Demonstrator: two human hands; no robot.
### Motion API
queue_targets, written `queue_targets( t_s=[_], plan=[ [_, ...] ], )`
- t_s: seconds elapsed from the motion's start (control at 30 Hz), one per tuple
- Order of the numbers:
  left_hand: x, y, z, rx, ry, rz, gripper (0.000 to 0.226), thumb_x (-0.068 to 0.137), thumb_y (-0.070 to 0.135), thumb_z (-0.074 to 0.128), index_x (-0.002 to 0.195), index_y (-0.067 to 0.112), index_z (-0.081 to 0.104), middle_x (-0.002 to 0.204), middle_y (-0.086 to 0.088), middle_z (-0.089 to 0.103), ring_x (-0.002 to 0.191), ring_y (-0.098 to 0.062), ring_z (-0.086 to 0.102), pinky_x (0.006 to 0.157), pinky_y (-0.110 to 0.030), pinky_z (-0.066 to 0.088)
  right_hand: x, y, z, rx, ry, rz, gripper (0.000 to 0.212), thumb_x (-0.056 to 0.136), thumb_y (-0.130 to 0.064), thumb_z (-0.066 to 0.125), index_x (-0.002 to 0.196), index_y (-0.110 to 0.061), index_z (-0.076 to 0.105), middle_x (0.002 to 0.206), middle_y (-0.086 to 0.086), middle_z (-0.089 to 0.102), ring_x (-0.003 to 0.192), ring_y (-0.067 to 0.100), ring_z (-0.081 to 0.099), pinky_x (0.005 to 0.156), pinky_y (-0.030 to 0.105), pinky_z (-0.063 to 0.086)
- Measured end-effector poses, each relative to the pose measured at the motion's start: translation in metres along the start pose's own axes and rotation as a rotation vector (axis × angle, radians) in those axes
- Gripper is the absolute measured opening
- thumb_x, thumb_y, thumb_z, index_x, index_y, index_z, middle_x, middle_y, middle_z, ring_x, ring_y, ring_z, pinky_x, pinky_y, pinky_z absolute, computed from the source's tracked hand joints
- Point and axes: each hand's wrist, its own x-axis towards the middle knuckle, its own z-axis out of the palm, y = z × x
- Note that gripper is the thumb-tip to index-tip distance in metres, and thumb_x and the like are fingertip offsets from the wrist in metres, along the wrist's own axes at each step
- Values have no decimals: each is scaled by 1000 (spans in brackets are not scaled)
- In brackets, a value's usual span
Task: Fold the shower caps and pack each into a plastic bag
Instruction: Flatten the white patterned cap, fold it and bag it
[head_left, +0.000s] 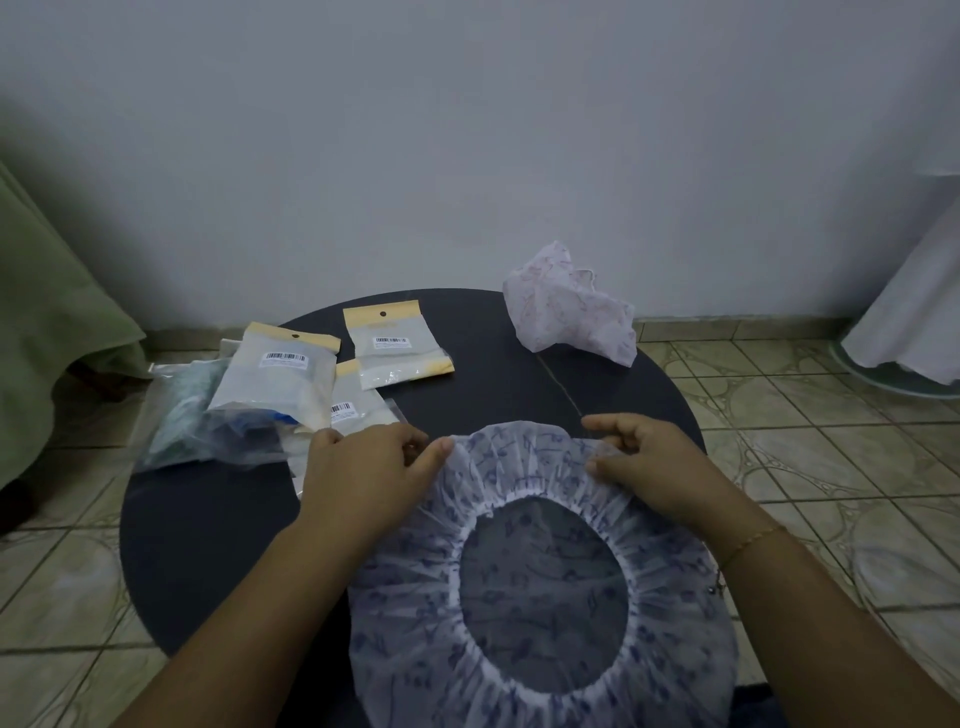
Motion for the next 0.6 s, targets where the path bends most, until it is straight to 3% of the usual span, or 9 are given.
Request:
queue_targets(
  t_s=[0.07,0.17,0.27,0.33,0.47,0.6],
  plan=[
    [5,-3,4,-116,-36,-28,37,92,60,35,106,38,61,96,15,65,99,-8,56,100,-35,25,0,-1,3,45,2,25,42,82,-9,70,123,-13,60,98,11,67,81,15,64,58,4,45],
    [13,-5,11,-161,-85,-42,28,92,56,40,85,36,59,75,18,58,85,-7,53,97,-35,29,1,-2,7,97,40,75,24,82,-20,71,106,-14,69,93,0,70,76,5,62,54,4,45],
    [18,-7,16,-147,-82,-49,31,94,53,40,74,33,54,70,14,57,75,-6,49,91,-35,27,2,-1,7,125,82,128,4,81,-18,72,81,-14,74,84,6,72,73,14,64,57,12,48],
    [19,-9,17,-155,-54,-56,32,95,51,39,72,32,51,70,13,57,72,-5,47,85,-33,25,3,1,6,138,112,153,7,81,-14,72,74,-14,73,80,5,71,71,13,64,60,16,48],
    [20,-13,16,-152,-23,-74,35,97,50,36,72,29,49,70,11,57,74,-9,49,82,-32,23,8,3,4,172,168,187,6,82,-14,70,78,-10,72,79,6,70,74,18,64,66,22,51],
    [20,-12,19,-86,0,-69,36,98,49,32,71,29,45,71,11,55,78,-15,52,82,-34,22,11,4,6,148,202,184,12,86,-16,67,76,-10,69,78,8,69,74,19,63,63,24,51]
  ],
)
